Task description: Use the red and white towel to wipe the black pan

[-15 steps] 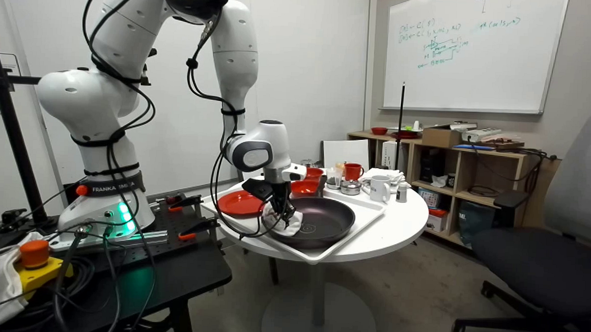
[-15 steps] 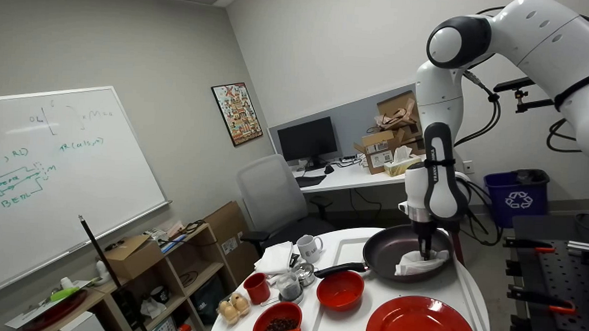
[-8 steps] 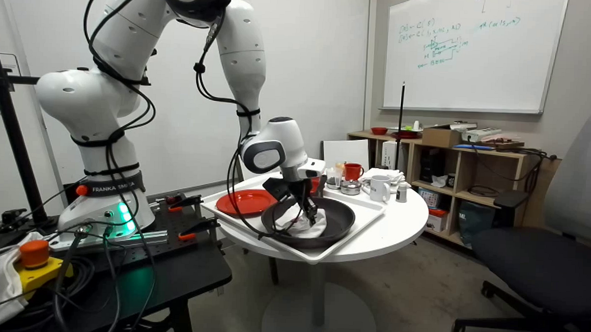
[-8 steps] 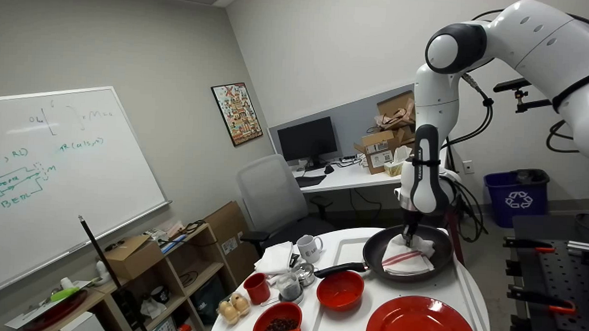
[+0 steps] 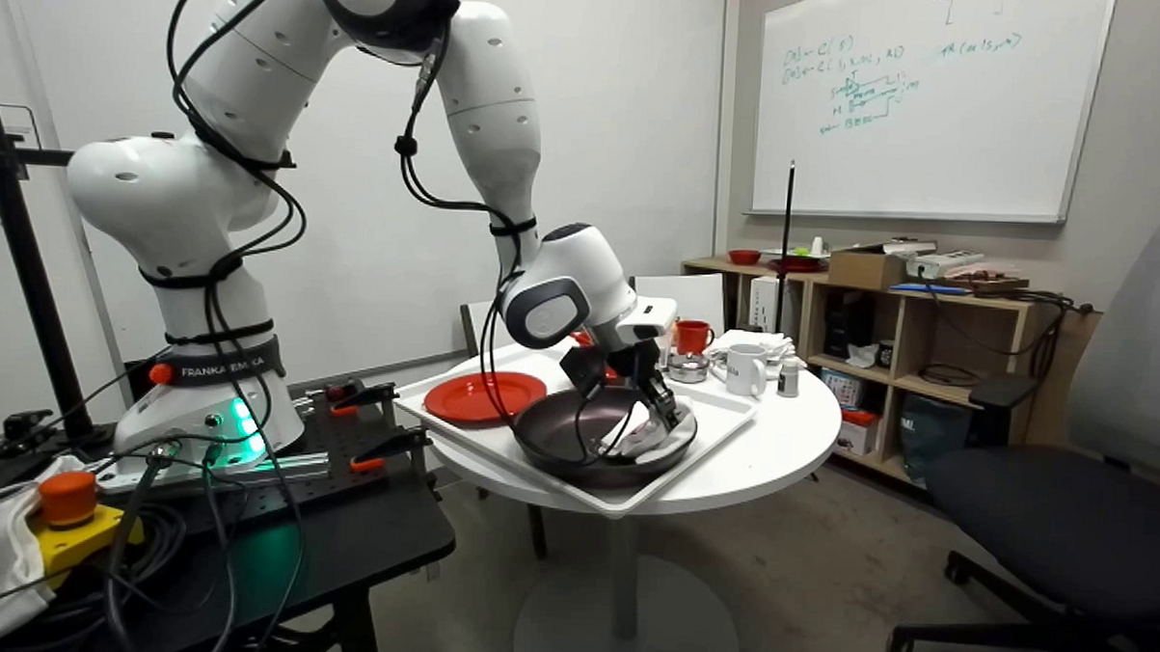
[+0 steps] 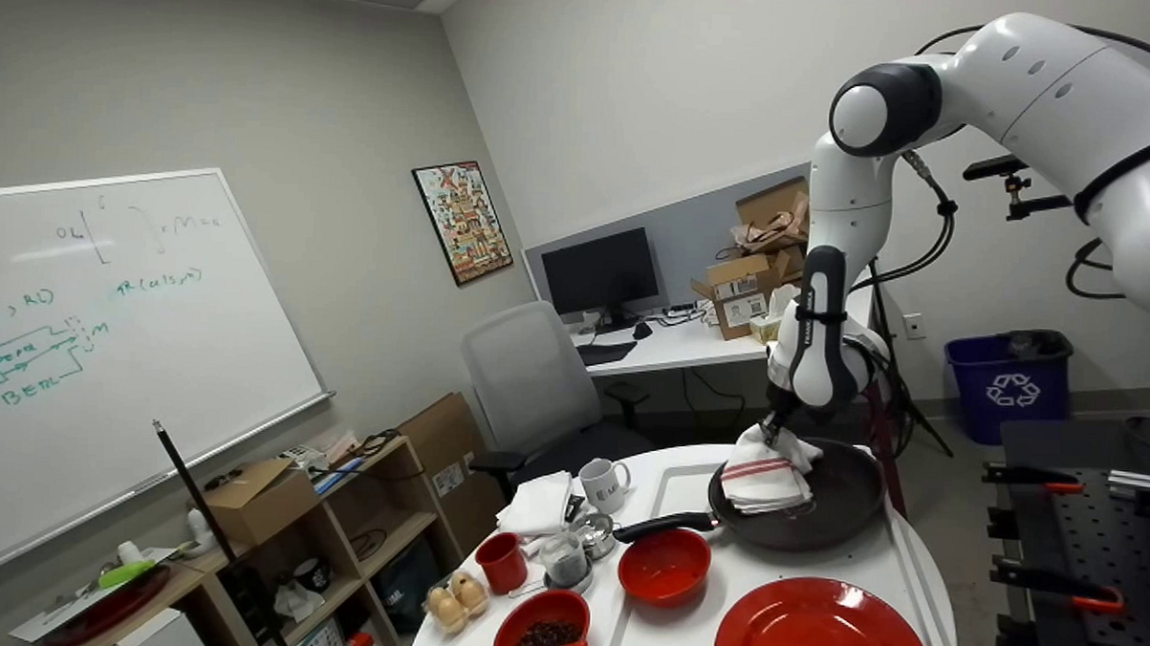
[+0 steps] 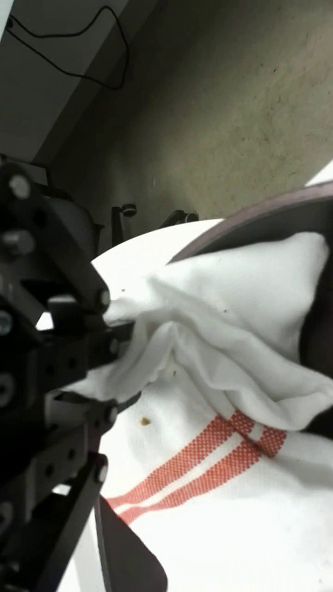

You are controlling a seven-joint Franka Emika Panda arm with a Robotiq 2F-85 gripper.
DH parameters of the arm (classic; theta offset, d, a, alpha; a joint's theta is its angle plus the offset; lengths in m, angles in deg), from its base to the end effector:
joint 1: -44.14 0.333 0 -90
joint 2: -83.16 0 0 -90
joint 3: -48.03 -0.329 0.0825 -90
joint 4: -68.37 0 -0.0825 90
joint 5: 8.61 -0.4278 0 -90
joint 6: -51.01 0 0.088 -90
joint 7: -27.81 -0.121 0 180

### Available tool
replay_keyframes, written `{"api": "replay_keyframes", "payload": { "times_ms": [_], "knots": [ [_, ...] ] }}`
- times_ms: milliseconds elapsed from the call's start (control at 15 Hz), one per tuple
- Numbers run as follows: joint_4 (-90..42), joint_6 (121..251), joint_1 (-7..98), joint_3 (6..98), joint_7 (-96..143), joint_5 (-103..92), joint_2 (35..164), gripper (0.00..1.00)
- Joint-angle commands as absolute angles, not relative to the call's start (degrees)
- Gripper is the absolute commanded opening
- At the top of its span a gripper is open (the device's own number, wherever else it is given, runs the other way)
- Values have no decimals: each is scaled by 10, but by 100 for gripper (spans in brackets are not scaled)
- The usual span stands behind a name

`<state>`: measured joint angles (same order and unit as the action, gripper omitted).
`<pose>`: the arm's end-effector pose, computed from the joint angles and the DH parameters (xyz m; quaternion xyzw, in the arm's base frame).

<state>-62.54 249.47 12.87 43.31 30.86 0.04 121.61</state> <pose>0.5147 -0.2330 0.0732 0.9571 -0.1376 0.2520 0.0381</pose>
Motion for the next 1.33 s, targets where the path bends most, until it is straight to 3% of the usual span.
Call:
{"api": "replay_keyframes", "payload": {
  "times_ms": [0, 1267],
  "knots": [
    [-598, 2493, 138, 440, 297, 8, 1221, 3],
    [-728, 2463, 181, 450, 358, 75, 1232, 3]
  ]
}}
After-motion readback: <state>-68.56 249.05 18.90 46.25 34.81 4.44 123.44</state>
